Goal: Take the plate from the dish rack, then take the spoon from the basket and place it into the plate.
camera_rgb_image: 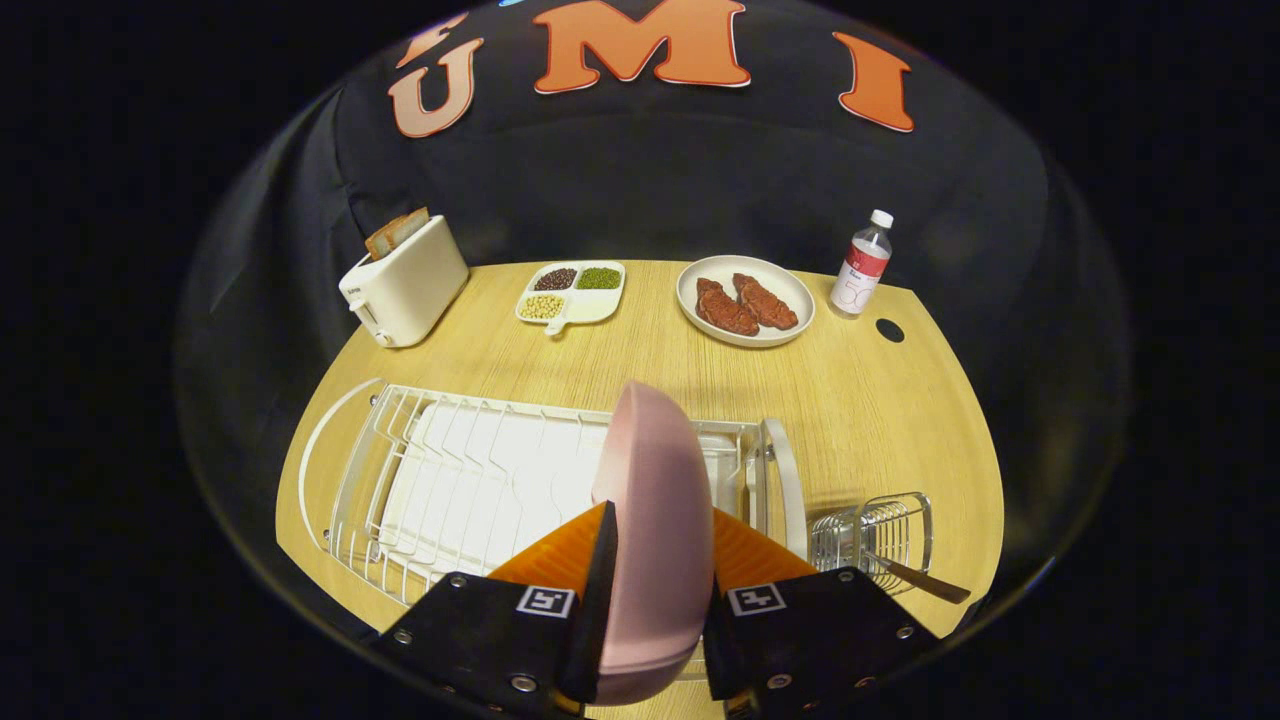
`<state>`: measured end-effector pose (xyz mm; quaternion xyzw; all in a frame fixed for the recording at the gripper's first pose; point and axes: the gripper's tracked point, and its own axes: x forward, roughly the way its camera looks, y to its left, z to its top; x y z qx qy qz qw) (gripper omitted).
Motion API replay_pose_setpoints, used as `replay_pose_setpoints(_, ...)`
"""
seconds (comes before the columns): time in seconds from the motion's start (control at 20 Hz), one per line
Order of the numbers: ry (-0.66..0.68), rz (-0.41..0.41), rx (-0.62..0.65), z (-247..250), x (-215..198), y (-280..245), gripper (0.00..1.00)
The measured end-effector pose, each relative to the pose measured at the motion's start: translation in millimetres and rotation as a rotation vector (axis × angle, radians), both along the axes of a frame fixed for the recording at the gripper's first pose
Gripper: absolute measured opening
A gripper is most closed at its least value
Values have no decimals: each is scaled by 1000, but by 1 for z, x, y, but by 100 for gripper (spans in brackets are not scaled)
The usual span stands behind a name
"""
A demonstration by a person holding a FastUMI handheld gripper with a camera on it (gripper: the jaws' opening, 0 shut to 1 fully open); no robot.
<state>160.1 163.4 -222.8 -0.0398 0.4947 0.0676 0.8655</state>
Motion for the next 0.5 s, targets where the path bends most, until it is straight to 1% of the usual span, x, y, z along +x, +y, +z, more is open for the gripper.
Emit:
replay_pose_setpoints(0.1, -78, -18, -37, 19, 19, -10, 37)
replay_pose_setpoints(0.15, -112, -13, -48, 27, 28, -15, 36)
replay_pose_setpoints(0.3, -141, 43, -2, 49, 19, 4, 29)
replay_pose_setpoints(0.4, -170, 75, -35, 60, 18, 5, 29)
replay_pose_setpoints(0.5, -180, 76, -39, 68, 14, 8, 29)
